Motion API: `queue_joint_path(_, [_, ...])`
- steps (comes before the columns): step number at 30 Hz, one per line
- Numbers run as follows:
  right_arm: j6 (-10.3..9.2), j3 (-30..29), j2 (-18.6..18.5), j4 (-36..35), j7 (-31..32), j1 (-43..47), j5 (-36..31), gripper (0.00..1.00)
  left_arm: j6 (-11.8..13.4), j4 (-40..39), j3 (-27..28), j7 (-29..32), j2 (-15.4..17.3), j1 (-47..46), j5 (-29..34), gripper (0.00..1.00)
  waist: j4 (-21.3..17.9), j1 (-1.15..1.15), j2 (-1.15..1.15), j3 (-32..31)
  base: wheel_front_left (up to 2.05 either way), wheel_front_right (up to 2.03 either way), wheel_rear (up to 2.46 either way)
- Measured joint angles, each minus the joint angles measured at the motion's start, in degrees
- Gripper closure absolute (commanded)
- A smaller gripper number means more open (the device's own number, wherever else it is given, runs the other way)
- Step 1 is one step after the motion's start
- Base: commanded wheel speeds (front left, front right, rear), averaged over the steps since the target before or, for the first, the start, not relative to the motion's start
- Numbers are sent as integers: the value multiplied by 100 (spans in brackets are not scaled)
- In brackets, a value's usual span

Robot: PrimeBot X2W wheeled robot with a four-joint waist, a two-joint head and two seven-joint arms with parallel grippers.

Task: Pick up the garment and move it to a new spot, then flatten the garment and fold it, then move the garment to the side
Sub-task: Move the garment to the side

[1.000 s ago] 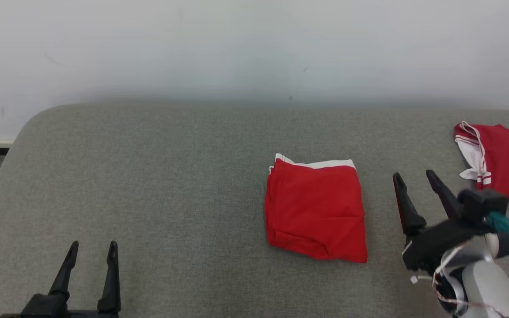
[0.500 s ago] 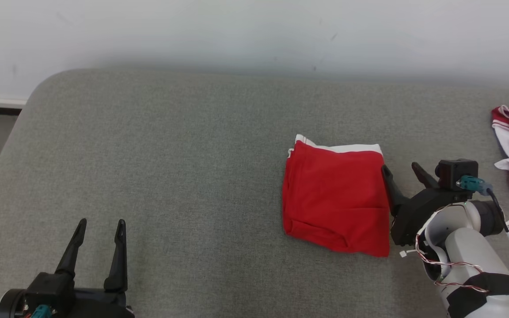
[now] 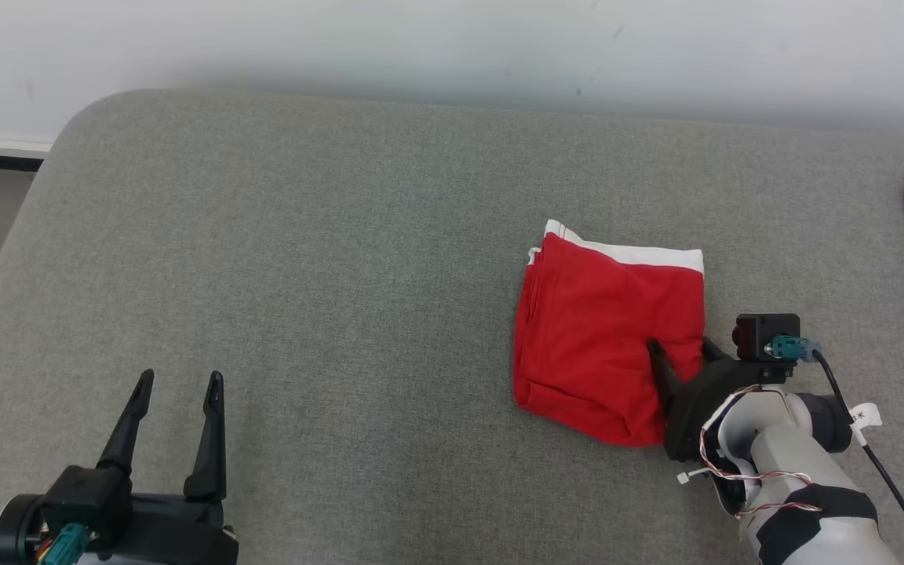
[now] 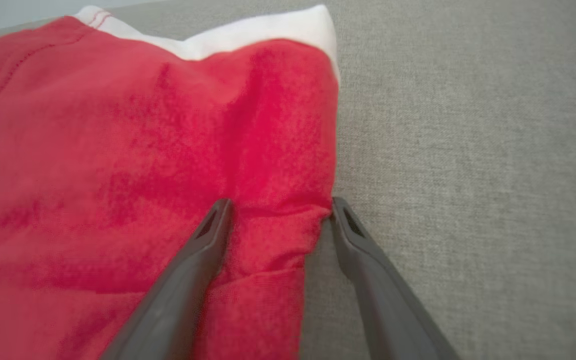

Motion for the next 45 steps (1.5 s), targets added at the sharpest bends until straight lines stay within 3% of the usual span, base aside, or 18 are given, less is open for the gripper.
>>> queue_joint_path(1, [0, 21, 21, 74, 0, -25, 21, 0, 0, 3, 1, 0, 4, -9, -2, 0, -11, 0, 0, 7, 0, 0, 0])
queue_joint_path(2, [0, 31, 43, 151, 4, -53, 69, 53, 0, 9, 0, 0, 10, -12, -4, 0, -22, 0, 0, 14, 0, 0, 0])
queue_joint_path(3, [0, 55, 59, 208, 8, -87, 111, 82, 0, 20, 2, 0, 20, -13, -9, 0, -35, -1, 0, 19, 0, 0, 0])
queue_joint_path(4, [0, 88, 73, 254, 3, -118, 149, 100, 0, 27, 3, 0, 26, -14, -9, 0, -46, -1, 0, 26, 0, 0, 0])
queue_joint_path(9, [0, 256, 120, 410, -123, -263, 316, 100, 0, 41, 4, 0, 54, -70, -9, 0, -98, -1, 0, 64, 0, 0, 0])
queue_joint_path(17, [1, 1051, -280, 307, -100, -743, 247, 100, 0, -8, 5, 0, 178, -126, -80, 0, -280, 0, 0, 222, 0, 0, 0])
queue_joint_path(30, [1, 2224, -1626, -672, 424, -1764, 578, 100, -1, -466, -87, 0, 497, -378, -154, 0, -865, 0, 0, 883, 0, 0, 0])
queue_joint_path(45, [1, 1684, -3117, -1722, 961, -2641, 597, 100, -1, -1577, 24, 0, 1157, -506, -282, 0, -1739, 1, 0, 2038, 0, 0, 0])
